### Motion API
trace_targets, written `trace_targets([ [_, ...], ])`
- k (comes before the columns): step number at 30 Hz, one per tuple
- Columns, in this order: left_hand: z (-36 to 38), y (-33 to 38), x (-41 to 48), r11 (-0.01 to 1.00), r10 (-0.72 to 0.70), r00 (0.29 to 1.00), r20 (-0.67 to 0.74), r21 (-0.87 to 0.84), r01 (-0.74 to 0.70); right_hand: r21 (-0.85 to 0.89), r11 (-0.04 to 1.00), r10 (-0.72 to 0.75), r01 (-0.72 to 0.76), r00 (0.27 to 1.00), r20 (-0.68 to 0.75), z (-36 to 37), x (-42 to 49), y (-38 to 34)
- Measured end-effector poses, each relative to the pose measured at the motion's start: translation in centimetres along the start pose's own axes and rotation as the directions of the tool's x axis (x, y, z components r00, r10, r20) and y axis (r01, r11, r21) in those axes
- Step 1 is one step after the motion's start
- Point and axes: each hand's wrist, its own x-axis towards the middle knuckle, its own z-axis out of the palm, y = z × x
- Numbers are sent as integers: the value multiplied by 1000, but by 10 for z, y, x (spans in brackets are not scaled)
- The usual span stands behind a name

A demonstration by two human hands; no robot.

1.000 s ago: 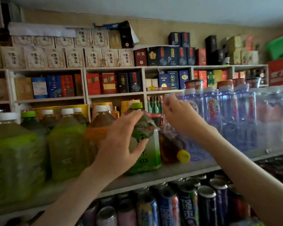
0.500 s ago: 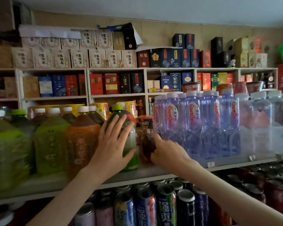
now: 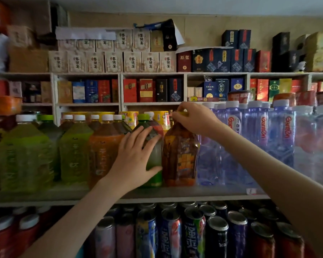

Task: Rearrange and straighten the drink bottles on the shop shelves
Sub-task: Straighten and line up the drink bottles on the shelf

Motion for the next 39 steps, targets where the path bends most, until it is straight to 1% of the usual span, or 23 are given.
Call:
trace_targets([
  [3, 2, 1, 0, 1000, -4, 1000, 2, 7, 4, 31, 999, 16, -18, 998, 57, 1, 5, 7],
  [6, 4, 1, 0, 999, 6, 1000, -25, 38, -5, 8, 1000, -11, 10, 995, 102, -2, 8, 5],
  [8, 4, 1, 1, 999, 12, 998, -58, 45, -10, -31, 999, -21, 24, 995, 97, -3, 9, 0],
  [10, 5, 1, 2, 999, 20, 995, -96, 41, -16, -107, 993, -34, 40, 998, 57, 2, 9, -2],
  [12, 6, 0, 1, 999, 26, 993, -115, 34, -23, -245, 969, -18, 25, 999, 31, 8, 7, -2],
  [14, 7, -3, 0, 999, 30, 995, -99, 34, -27, -418, 909, 17, -11, 1000, 12, 13, 7, -3],
  [15, 7, -4, 0, 999, 30, 996, -83, 33, -28, -473, 881, 32, -22, 999, 14, 14, 8, -4],
  [16, 7, -5, 1, 999, 29, 997, -68, 31, -27, -490, 871, 45, -29, 999, 22, 14, 11, -6],
  [17, 7, -6, 1, 999, 28, 998, -53, 32, -27, -467, 883, 63, -36, 997, 43, 13, 15, -7],
  [19, 5, -7, 1, 999, 29, 999, -38, 36, -28, -366, 929, 95, -45, 988, 120, 11, 21, -9],
  [21, 3, -5, 1, 999, 21, 999, -42, 31, -19, -293, 956, 83, -19, 975, 207, 7, 24, -9],
  [24, 0, -1, 1, 1000, 1, 999, -49, 31, 1, -289, 956, 49, 42, 952, 301, -4, 20, -12],
  [28, -3, 5, 0, 996, -56, 997, -54, 72, 60, -287, 955, 44, 74, 923, 383, -13, 22, -13],
  [33, -6, 10, 1, 989, -109, 994, -5, 96, 109, -245, 969, 92, 8, 914, 394, -17, 28, -8],
  [36, -6, 14, 2, 990, -125, 992, 24, 66, 123, -329, 944, 105, 27, 920, 378, -20, 27, -12],
  [39, -2, 6, 1, 998, -56, 998, 21, 6, 56, -416, 907, 82, 69, 939, 334, -14, 22, -19],
])
